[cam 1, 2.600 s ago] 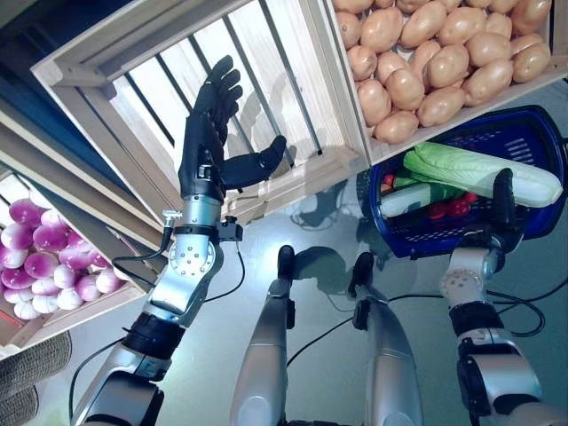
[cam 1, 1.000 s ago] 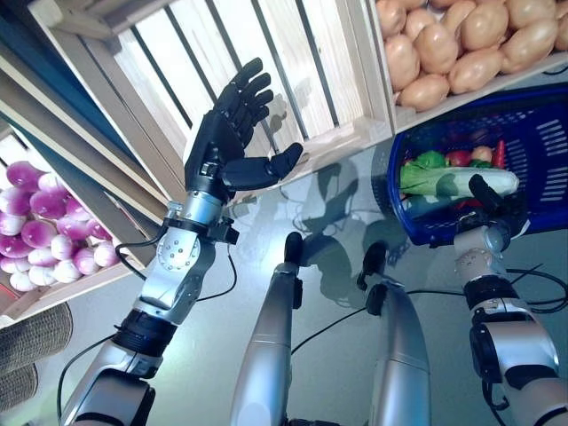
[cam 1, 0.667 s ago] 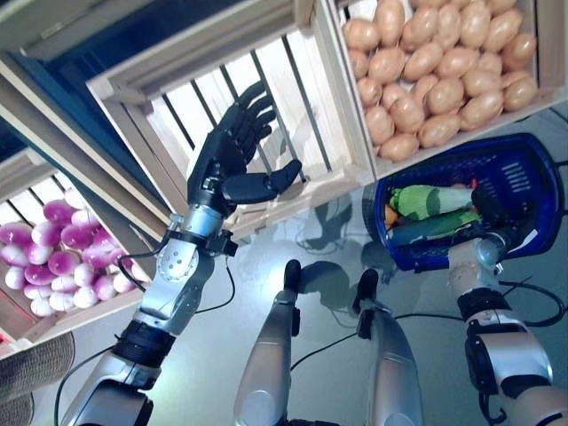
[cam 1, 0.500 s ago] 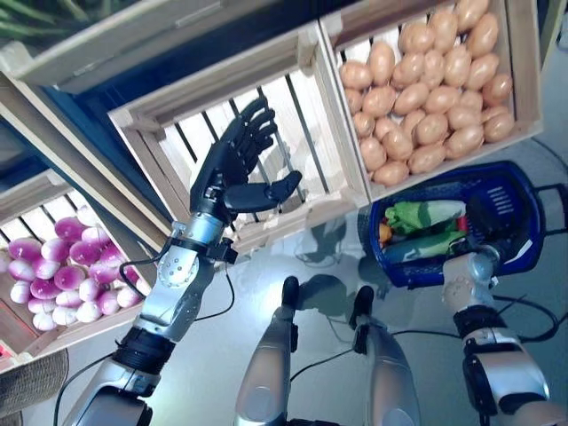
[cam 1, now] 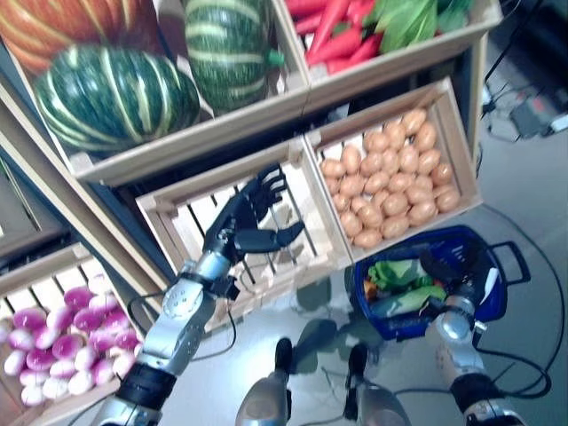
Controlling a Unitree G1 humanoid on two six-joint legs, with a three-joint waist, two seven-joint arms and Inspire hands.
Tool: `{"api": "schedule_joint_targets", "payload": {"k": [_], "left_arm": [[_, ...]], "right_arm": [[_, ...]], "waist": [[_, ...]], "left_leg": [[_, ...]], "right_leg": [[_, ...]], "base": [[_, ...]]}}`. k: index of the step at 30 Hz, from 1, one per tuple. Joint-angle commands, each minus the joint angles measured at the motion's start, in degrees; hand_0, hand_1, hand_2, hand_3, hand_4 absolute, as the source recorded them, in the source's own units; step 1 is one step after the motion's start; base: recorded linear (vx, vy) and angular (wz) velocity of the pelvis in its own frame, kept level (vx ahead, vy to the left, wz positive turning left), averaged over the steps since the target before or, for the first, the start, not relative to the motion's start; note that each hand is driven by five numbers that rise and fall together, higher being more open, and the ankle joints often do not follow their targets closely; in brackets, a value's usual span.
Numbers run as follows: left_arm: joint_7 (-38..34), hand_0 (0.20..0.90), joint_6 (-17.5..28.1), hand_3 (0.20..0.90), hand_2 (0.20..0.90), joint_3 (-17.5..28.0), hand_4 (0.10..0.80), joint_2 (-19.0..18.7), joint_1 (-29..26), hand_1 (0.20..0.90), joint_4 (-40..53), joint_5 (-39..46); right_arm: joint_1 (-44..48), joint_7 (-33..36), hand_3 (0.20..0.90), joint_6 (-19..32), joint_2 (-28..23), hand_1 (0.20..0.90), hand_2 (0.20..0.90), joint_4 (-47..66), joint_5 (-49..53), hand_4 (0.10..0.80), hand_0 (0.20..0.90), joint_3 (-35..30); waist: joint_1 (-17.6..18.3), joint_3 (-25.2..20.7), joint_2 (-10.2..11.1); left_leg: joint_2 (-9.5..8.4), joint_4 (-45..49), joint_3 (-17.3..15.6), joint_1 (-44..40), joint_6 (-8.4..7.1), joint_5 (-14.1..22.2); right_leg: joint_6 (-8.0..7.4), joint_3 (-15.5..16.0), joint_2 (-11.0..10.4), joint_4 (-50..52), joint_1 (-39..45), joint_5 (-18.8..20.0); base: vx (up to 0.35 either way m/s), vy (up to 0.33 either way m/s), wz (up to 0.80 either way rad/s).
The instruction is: Put vegetables into the basket
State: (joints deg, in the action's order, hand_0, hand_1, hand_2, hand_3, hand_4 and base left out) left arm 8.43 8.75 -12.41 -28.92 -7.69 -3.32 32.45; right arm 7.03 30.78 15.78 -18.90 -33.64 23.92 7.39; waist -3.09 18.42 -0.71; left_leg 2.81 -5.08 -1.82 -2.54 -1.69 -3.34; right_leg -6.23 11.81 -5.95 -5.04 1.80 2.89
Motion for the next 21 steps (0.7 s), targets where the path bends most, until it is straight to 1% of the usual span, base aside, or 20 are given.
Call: {"api": "schedule_joint_targets", "payload": {"k": [1, 2, 4, 5, 6, 8, 10, 11, 12, 14, 15, 17, 19, 20, 21], "left_arm": [[2.46, 0.9, 2.05, 0.9, 0.9, 1.36, 0.8, 1.09, 1.92, 0.9, -5.33, -4.79], [2.69, 0.9, 0.97, 0.9, 0.9, 0.83, 0.8, 0.73, 2.37, 0.9, -6.76, -4.53], [2.68, 0.9, 0.44, 0.9, 0.9, 0.05, 0.8, 1.51, 2.68, 0.9, -10.43, -4.27], [1.97, 0.9, -0.83, 0.9, 0.9, -0.41, 0.8, 2.22, 2.73, 0.9, -13.22, -2.8], [1.52, 0.9, -0.36, 0.9, 0.9, -0.54, 0.8, 3.17, 2.6, 0.9, -15.65, -3.73], [0.42, 0.9, 0.6, 0.9, 0.9, -1.67, 0.8, 4.2, 2.32, 0.9, -20.25, -7.78], [-0.27, 0.9, 0.19, 0.9, 0.9, -3.07, 0.8, 5.0, 1.83, 0.9, -24.25, -10.55], [-0.33, 0.9, 0.12, 0.9, 0.9, -3.23, 0.8, 5.06, 1.73, 0.9, -24.7, -10.77], [-0.43, 0.9, -1.08, 0.9, 0.9, -3.75, 0.8, 6.12, 1.5, 0.9, -28.98, -13.46], [-0.18, 0.9, -2.83, 0.9, 0.9, -4.11, 0.8, 7.2, 1.13, 0.9, -33.9, -16.16], [-0.24, 0.9, -3.57, 0.9, 0.9, -4.21, 0.8, 7.78, 0.84, 0.9, -35.85, -17.32], [-1.25, 0.9, -7.76, 0.9, 0.9, -4.28, 0.8, 9.09, 0.19, 0.9, -41.12, -18.88], [-2.4, 0.9, -10.2, 0.9, 0.9, -3.44, 0.8, 10.26, -0.09, 0.9, -46.44, -18.84], [-2.44, 0.9, -10.18, 0.9, 0.9, -3.31, 0.8, 10.36, -0.11, 0.9, -46.95, -18.7], [-2.43, 0.9, -9.9, 0.9, 0.9, -2.48, 0.8, 11.09, -0.07, 0.9, -49.7, -19.54]], "right_arm": [[-5.18, -6.92, 0.9, -1.73, -1.84, 0.9, 0.9, 0.62, -4.51, 0.8, 0.9, 1.29], [-5.99, -8.75, 0.9, -3.04, -1.76, 0.9, 0.9, -0.38, -4.09, 0.8, 0.9, 1.9], [-6.74, -10.69, 0.9, -4.16, -1.53, 0.9, 0.9, -2.92, -5.98, 0.8, 0.9, 2.82], [-6.96, -12.36, 0.9, -5.66, -1.08, 0.9, 0.9, -4.91, -4.28, 0.8, 0.9, 3.27], [-7.2, -13.59, 0.9, -6.61, -0.41, 0.9, 0.9, -6.26, -3.02, 0.8, 0.9, 3.39], [-7.38, -16.49, 0.9, -7.92, 0.62, 0.9, 0.9, -10.03, -5.23, 0.8, 0.9, 3.91], [-7.5, -18.94, 0.9, -10.21, 1.15, 0.9, 0.9, -12.31, -5.48, 0.8, 0.9, 5.36], [-7.51, -19.62, 0.9, -10.92, 1.23, 0.9, 0.9, -12.59, -5.19, 0.8, 0.9, 5.52], [-7.57, -24.44, 0.9, -14.85, 2.25, 0.9, 0.9, -15.73, -3.88, 0.8, 0.9, 6.47], [-7.72, -26.82, 0.9, -17.71, 3.45, 0.9, 0.9, -19.75, -0.55, 0.8, 0.9, 6.86], [-7.75, -27.45, 0.9, -18.25, 3.96, 0.9, 0.9, -21.59, 0.63, 0.8, 0.9, 6.56], [-7.57, -27.8, 0.9, -18.92, 5.02, 0.9, 0.9, -25.42, 2.55, 0.8, 0.9, 5.59], [-7.14, -28.34, 0.9, -18.31, 5.58, 0.9, 0.9, -27.42, 1.53, 0.8, 0.9, 5.36], [-7.1, -28.37, 0.9, -18.3, 5.59, 0.9, 0.9, -27.46, 1.47, 0.8, 0.9, 5.36], [-6.82, -28.39, 0.9, -18.17, 5.7, 0.9, 0.9, -27.39, 1.17, 0.8, 0.9, 5.49]], "waist": [[1.61, -9.54, 0.89], [2.0, -9.91, 1.01], [2.38, -10.32, 1.14], [2.65, -10.69, 1.22], [2.84, -10.86, 1.32], [3.18, -11.04, 1.48], [3.27, -11.14, 1.61], [3.29, -11.16, 1.62], [3.43, -11.51, 1.79], [3.53, -11.93, 1.97], [3.59, -12.05, 2.01], [3.67, -12.38, 2.09], [3.71, -12.59, 2.14], [3.72, -12.59, 2.14], [3.73, -12.72, 2.2]], "left_leg": [[1.31, 0.08, -1.12, 1.35, -2.53, -0.24], [1.45, 0.08, -1.42, 0.94, -2.56, -0.05], [1.68, 0.08, -2.04, 0.21, -2.58, 0.32], [1.77, 0.08, -2.35, -0.33, -2.52, 0.58], [1.89, 0.08, -2.65, -0.64, -2.54, 0.75], [2.1, 0.08, -3.2, -1.32, -2.43, 1.08], [2.29, 0.08, -3.49, -1.81, -2.48, 1.23], [2.32, 0.08, -3.53, -1.86, -2.49, 1.24], [2.47, 0.08, -3.83, -2.35, -2.46, 1.52], [2.73, 0.08, -4.01, -2.68, -2.47, 1.65], [2.84, 0.08, -4.18, -2.82, -2.47, 1.74], [2.99, 0.08, -4.43, -3.09, -2.45, 1.82], [3.02, 0.08, -4.42, -3.35, -2.45, 1.93], [3.02, 0.08, -4.4, -3.37, -2.45, 1.94], [3.01, 0.08, -4.24, -3.45, -2.45, 2.02]], "right_leg": [[-0.52, 0.6, -2.1, 1.26, 0.97, 2.2], [-0.67, 0.26, -2.05, 0.99, 1.29, 2.22], [-0.82, 0.31, -2.06, 0.65, 1.93, 2.18], [-0.91, 0.06, -2.0, 0.57, 2.3, 2.07], [-0.94, -0.04, -2.01, 0.53, 2.51, 2.0], [-1.04, -0.15, -1.93, 0.58, 2.95, 1.75], [-1.22, 0.01, -1.99, 0.53, 3.31, 1.72], [-1.24, 0.03, -1.99, 0.51, 3.36, 1.72], [-1.3, 0.01, -2.03, 0.39, 3.77, 1.51], [-1.41, 0.03, -1.93, 0.33, 4.11, 1.37], [-1.45, 0.07, -1.92, 0.3, 4.28, 1.28], [-1.54, 0.1, -1.82, 0.25, 4.56, 1.17], [-1.64, 0.13, -1.84, 0.13, 4.8, 1.14], [-1.64, 0.12, -1.83, 0.12, 4.83, 1.14], [-1.65, -0.01, -1.8, 0.04, 4.96, 1.07]], "base": [[0.057, 0.012, 0.01], [0.042, 0.013, -0.08], [0.06, 0.017, -0.08], [0.066, 0.013, -0.07], [0.055, 0.009, -0.16], [0.041, 0.005, -0.19], [0.032, 0.006, -0.13], [0.048, 0.014, -0.19], [0.052, 0.016, -0.22], [0.051, 0.014, -0.16], [0.034, 0.007, -0.03], [0.0, 0.0, 0.0], [0.016, 0.004, -0.01], [0.0, 0.0, 0.0], [0.0, 0.0, 0.0]]}}
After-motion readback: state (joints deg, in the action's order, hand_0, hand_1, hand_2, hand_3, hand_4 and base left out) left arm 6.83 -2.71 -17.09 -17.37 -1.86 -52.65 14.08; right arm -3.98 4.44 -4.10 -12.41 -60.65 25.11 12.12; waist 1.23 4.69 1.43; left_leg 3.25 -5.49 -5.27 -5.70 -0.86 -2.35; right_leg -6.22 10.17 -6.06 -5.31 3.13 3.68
